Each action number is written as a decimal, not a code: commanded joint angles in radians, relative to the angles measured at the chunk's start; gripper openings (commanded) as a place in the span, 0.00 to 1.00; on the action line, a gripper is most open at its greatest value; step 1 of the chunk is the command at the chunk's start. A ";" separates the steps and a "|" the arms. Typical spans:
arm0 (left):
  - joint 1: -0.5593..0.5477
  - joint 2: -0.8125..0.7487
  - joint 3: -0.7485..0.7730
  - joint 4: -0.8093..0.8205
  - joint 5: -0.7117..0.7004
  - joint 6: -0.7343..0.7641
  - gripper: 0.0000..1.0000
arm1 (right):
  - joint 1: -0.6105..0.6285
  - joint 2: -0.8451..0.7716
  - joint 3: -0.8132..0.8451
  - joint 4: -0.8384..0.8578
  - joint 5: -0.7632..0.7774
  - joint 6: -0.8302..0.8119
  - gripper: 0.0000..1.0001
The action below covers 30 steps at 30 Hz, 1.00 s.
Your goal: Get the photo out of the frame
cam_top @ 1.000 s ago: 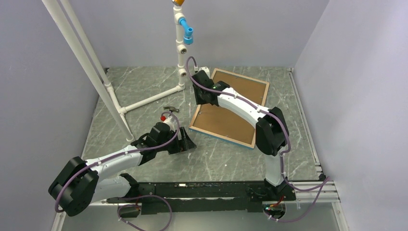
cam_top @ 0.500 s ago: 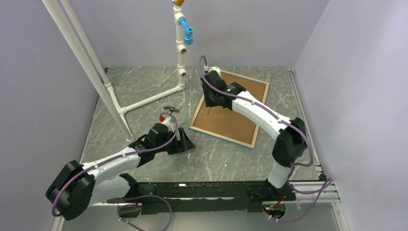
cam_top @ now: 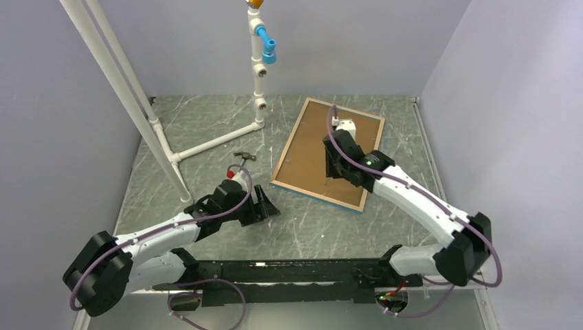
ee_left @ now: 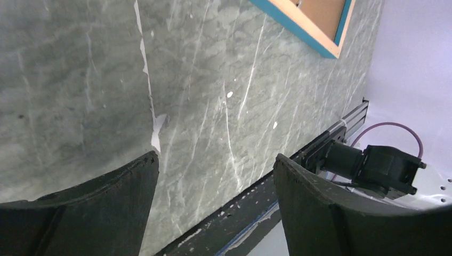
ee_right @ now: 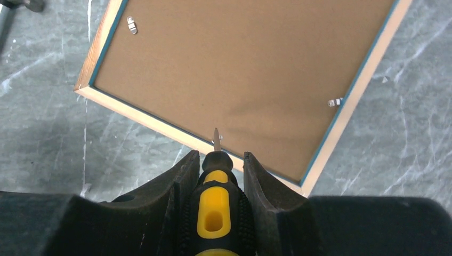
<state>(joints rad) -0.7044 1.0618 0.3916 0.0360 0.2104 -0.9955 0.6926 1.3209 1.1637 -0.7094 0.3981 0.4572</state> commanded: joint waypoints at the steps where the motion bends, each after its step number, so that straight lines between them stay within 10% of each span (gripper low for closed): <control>1: -0.071 0.059 0.095 -0.029 -0.063 -0.138 0.81 | -0.010 -0.165 -0.062 0.021 0.061 0.084 0.00; 20: -0.277 0.683 0.754 -0.432 -0.372 -0.766 0.80 | -0.015 -0.520 -0.160 -0.188 0.240 0.143 0.00; 30: -0.256 0.780 0.815 -0.536 -0.444 -0.772 0.79 | -0.014 -0.583 -0.182 -0.193 0.129 0.162 0.00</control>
<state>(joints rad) -0.9802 1.8141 1.1435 -0.3656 -0.1730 -1.7111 0.6792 0.7658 0.9806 -0.9073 0.5602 0.6102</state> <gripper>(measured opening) 0.793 0.360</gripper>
